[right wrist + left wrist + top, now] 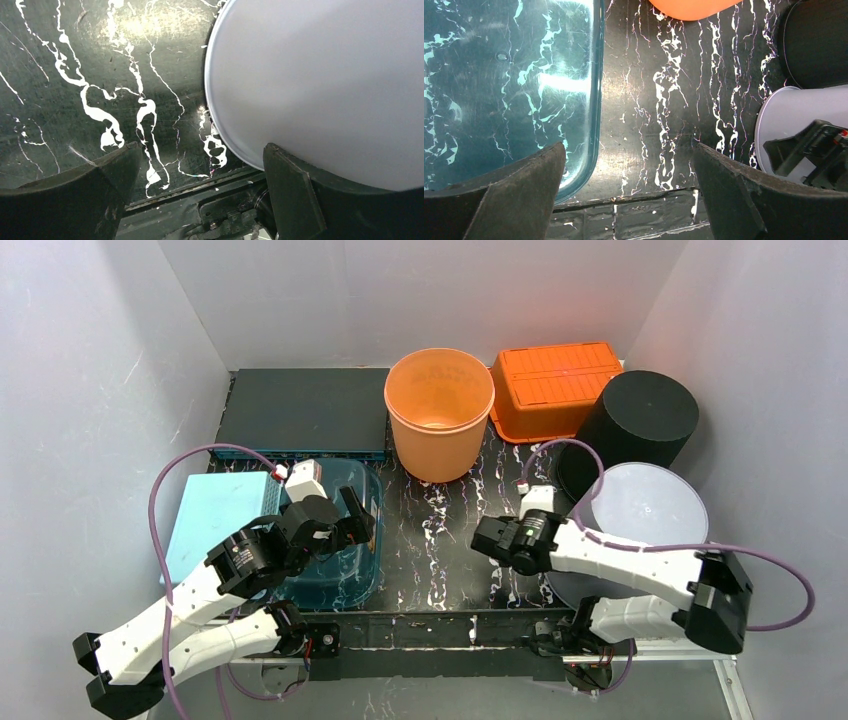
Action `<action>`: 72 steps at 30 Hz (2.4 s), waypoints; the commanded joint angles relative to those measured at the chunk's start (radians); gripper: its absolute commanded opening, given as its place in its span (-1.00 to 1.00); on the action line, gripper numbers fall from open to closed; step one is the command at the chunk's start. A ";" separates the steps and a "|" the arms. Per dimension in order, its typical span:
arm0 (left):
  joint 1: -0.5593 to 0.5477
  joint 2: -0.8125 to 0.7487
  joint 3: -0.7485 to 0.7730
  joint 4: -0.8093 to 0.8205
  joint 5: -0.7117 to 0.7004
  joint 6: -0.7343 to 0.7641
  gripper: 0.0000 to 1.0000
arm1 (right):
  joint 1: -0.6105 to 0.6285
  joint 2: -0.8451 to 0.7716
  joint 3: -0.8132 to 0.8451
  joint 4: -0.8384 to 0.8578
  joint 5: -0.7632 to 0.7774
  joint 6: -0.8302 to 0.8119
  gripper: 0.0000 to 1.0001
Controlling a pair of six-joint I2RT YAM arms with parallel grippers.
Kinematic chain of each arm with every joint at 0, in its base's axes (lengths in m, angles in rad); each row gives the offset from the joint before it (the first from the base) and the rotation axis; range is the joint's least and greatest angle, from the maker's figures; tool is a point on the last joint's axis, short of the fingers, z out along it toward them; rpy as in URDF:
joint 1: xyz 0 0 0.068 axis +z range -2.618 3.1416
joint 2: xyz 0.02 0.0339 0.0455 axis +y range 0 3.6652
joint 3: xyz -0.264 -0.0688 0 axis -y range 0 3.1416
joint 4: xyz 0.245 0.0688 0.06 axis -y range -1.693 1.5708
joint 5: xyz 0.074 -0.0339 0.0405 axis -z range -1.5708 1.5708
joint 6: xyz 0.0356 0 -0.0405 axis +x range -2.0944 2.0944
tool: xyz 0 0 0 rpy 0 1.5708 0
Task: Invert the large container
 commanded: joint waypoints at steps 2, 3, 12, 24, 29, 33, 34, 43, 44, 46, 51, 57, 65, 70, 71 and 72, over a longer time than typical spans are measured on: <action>-0.003 -0.004 0.007 0.001 -0.016 -0.004 0.96 | -0.023 -0.150 -0.039 -0.143 0.069 0.116 0.97; -0.003 -0.003 0.008 0.002 -0.014 -0.003 0.96 | -0.030 -0.170 -0.042 -0.172 0.078 0.137 0.97; -0.003 0.006 0.013 0.009 -0.003 0.005 0.96 | -0.052 -0.233 -0.009 -0.211 0.093 0.144 0.97; -0.002 0.108 0.102 0.024 0.008 0.122 0.96 | -0.053 -0.284 0.095 0.098 -0.084 -0.213 0.97; 0.046 0.205 0.191 0.007 0.031 0.172 0.96 | -0.053 -0.291 0.108 0.242 -0.222 -0.336 0.92; 0.188 0.248 0.239 0.061 0.183 0.222 0.96 | -0.051 -0.263 0.113 0.307 -0.313 -0.401 0.90; 0.228 0.259 0.250 0.078 0.228 0.234 0.96 | -0.051 -0.254 0.116 0.316 -0.329 -0.411 0.88; 0.423 0.502 0.508 0.103 0.374 0.312 0.96 | -0.044 -0.225 0.146 0.431 -0.503 -0.479 0.84; 0.443 0.528 0.524 0.113 0.404 0.312 0.96 | -0.043 -0.225 0.149 0.438 -0.509 -0.479 0.84; 0.480 0.578 0.562 0.126 0.469 0.301 0.96 | -0.042 -0.229 0.149 0.449 -0.511 -0.476 0.84; 0.522 0.705 0.643 0.136 0.538 0.316 0.96 | -0.041 -0.247 0.145 0.451 -0.509 -0.453 0.85; 0.543 0.827 0.718 0.123 0.551 0.326 0.91 | -0.042 -0.285 0.145 0.442 -0.483 -0.420 0.85; 0.549 0.836 0.731 0.197 0.611 0.291 0.90 | -0.042 -0.340 0.140 0.428 -0.427 -0.390 0.87; 0.555 0.826 0.706 0.262 0.641 0.252 0.91 | -0.042 -0.354 0.128 0.428 -0.409 -0.378 0.89; 0.555 0.828 0.700 0.271 0.645 0.244 0.91 | -0.043 -0.355 0.126 0.429 -0.408 -0.376 0.89; 0.557 0.831 0.697 0.277 0.645 0.236 0.91 | -0.042 -0.354 0.125 0.428 -0.409 -0.375 0.89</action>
